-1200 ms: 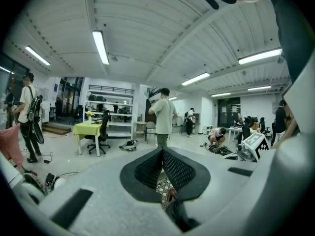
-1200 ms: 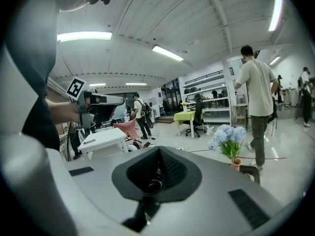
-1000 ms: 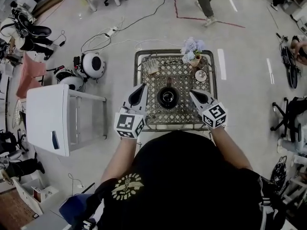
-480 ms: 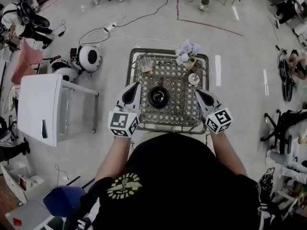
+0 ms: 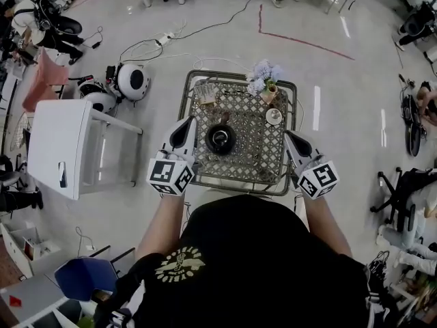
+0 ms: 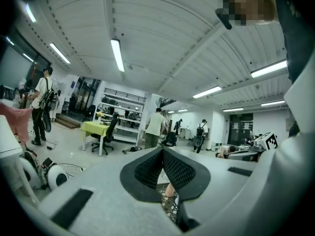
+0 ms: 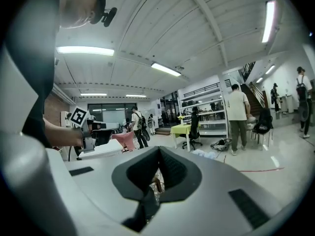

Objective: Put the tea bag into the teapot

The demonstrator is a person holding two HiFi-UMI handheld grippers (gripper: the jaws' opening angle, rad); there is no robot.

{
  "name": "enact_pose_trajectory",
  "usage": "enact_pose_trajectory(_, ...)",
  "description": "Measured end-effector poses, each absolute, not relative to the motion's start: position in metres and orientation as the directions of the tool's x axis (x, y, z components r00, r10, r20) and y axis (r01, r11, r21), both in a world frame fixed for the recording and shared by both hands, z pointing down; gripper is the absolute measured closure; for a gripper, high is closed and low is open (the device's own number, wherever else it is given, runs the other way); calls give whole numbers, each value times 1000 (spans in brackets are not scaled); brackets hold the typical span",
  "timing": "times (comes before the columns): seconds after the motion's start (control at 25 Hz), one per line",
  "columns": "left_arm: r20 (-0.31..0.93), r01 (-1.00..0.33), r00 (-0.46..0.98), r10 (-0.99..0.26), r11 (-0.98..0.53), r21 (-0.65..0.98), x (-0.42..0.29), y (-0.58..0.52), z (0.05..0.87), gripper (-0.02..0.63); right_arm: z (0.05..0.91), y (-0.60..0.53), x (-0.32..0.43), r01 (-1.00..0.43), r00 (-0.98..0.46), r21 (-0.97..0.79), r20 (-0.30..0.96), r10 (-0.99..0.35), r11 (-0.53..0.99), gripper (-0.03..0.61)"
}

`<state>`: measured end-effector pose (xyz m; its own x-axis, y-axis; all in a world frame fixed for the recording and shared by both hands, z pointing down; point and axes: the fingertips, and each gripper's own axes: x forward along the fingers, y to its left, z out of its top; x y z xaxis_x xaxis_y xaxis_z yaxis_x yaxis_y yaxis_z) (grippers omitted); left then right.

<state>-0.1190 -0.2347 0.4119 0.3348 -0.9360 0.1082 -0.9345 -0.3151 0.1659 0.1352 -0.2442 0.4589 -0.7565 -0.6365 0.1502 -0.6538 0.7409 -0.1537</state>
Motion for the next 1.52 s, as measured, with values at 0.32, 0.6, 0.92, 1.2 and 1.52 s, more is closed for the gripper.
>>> enact_pose_trajectory(0.32,120,-954,278,-953,-259,154,-111,-223,407,618,430,-236,146,-644,-765,-112,128,-632,757,569)
enact_pose_trajectory(0.6,112,-954,282,-953,-267,135,-112,-218,398,618,412,-232,145,-683,-729,-74,123,-673,727,569)
enact_pose_trajectory(0.92,123,-931,355,-927,-340,132,-120,-227,396,618,409,-231,123,-710,-704,-92,125,-699,698,569)
enact_pose_trajectory(1.2,122,-907,415,-901,-399,136,-142,-245,395,618,407,-238,98,-744,-667,-84,142,-731,663,569)
enact_pose_trajectory(1.52,126,-881,468,-875,-450,145,-176,-260,399,618,409,-244,64,-776,-629,-78,155,-762,625,569)
